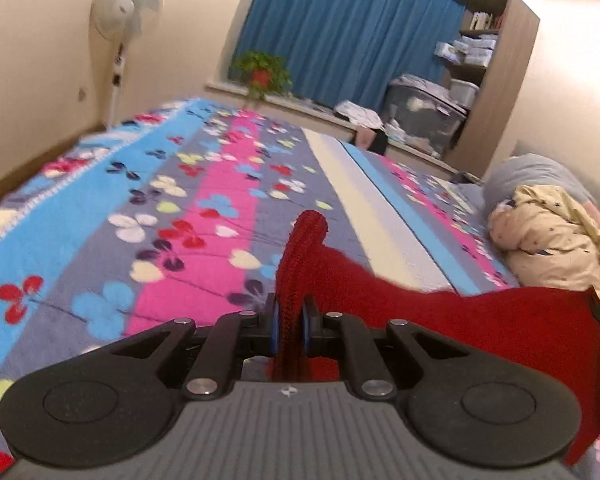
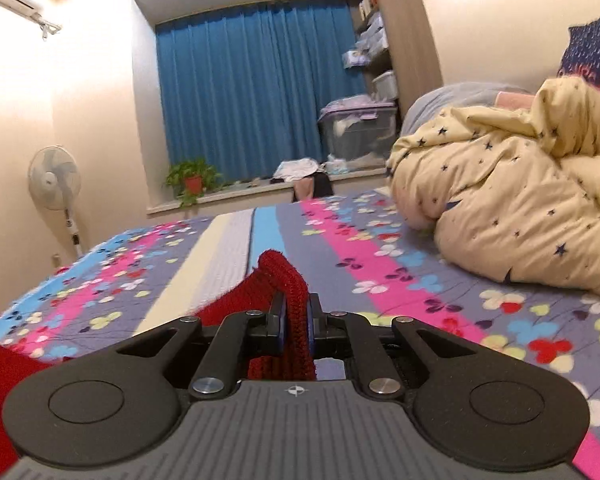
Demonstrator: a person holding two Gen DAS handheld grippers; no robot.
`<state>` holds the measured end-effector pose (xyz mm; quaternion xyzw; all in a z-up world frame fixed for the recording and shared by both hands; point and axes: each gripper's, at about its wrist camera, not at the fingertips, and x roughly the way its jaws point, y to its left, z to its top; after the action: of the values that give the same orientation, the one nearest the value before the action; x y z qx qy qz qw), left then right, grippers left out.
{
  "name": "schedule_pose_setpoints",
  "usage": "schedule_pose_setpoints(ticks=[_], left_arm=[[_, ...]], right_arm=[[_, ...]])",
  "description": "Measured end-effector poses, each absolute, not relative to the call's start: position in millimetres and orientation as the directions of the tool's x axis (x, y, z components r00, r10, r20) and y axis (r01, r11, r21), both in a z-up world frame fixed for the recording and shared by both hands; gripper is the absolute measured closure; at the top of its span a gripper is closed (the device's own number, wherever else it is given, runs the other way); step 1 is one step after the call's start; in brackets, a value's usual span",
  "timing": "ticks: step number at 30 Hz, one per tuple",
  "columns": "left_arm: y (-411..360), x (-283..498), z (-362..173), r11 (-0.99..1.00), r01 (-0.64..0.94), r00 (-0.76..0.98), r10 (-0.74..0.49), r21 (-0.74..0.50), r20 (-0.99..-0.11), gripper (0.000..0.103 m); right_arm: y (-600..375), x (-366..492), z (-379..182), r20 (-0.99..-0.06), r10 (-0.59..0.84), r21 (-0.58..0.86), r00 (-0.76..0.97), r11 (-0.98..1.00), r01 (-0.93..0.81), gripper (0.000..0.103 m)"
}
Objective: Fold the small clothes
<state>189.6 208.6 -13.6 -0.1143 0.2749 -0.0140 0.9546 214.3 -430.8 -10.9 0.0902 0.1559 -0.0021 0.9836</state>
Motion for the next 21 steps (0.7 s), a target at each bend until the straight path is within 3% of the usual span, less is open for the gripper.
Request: schedule_pose_setpoints(ticks=[2, 4, 6, 8, 10, 12, 17, 21], left_arm=[[210, 200, -27, 0.972, -0.072, 0.803, -0.077, -0.225, -0.590, 0.091], [214, 213, -47, 0.953, -0.106, 0.713, -0.125, -0.282, -0.690, 0.089], [220, 216, -60, 0.929, -0.165, 0.653, -0.148, -0.331, -0.742, 0.083], [227, 212, -59, 0.905, -0.203, 0.652, -0.159, -0.374, -0.741, 0.075], [234, 206, -57, 0.871, -0.206, 0.651, -0.219, -0.447, -0.727, 0.066], [238, 199, -57, 0.846, -0.209, 0.633, -0.265, -0.490, -0.727, 0.058], [237, 177, -57, 0.838, -0.195, 0.565, -0.329, -0.509, -0.757, 0.057], [227, 154, -56, 0.874, -0.151, 0.507, -0.332, -0.462, -0.795, 0.057]], right_arm=[[-437, 231, -25, -0.426, 0.029, 0.204, 0.904, 0.977, 0.065, 0.092], [-444, 256, -56, -0.641, 0.062, 0.217, 0.765, 0.971, 0.104, 0.089], [-448, 263, -72, -0.732, 0.042, 0.194, 0.680, 0.970, 0.149, 0.081], [-452, 258, -64, -0.705, 0.050, 0.221, 0.708, 0.963, 0.152, 0.076], [-455, 249, -55, -0.688, 0.046, 0.232, 0.724, 0.959, 0.159, 0.061], [-463, 240, -51, -0.684, 0.074, 0.288, 0.726, 0.941, 0.176, 0.059], [-477, 215, -55, -0.724, 0.191, 0.403, 0.663, 0.897, 0.182, 0.057], [-480, 185, -50, -0.721, 0.237, 0.446, 0.652, 0.878, 0.174, 0.049]])
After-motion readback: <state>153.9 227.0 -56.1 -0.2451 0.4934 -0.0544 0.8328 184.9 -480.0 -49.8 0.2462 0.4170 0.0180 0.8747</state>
